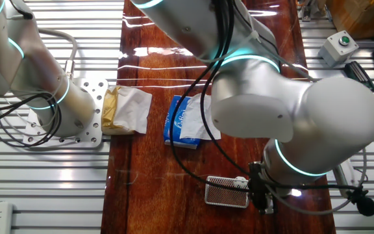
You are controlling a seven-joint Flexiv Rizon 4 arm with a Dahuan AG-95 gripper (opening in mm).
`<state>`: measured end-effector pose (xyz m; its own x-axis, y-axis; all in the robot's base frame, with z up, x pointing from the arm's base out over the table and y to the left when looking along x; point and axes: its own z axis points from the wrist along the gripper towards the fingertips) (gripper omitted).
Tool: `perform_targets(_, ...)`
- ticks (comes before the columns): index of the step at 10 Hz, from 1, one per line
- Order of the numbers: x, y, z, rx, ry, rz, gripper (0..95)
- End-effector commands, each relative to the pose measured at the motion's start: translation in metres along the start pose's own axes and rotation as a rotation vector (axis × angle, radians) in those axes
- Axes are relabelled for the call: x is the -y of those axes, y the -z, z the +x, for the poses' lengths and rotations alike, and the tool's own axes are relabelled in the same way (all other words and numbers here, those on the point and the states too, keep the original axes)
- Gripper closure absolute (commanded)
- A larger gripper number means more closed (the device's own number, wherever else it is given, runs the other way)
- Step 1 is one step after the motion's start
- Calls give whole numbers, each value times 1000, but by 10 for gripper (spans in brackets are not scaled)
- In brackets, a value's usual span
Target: Push the soccer ball into the goal
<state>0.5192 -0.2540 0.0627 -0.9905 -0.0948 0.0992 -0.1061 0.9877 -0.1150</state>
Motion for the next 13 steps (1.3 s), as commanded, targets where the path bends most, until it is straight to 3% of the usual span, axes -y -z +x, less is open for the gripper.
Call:
perform_targets(1, 5, 3, 4, -7, 10, 6, 950)
perform_targets(3, 17, 6, 13, -13, 34, 8, 950)
perform_targets(7, 15, -3, 18, -9, 32, 5, 950)
perform_targets(13, -17, -10, -2, 20, -61, -21, 950)
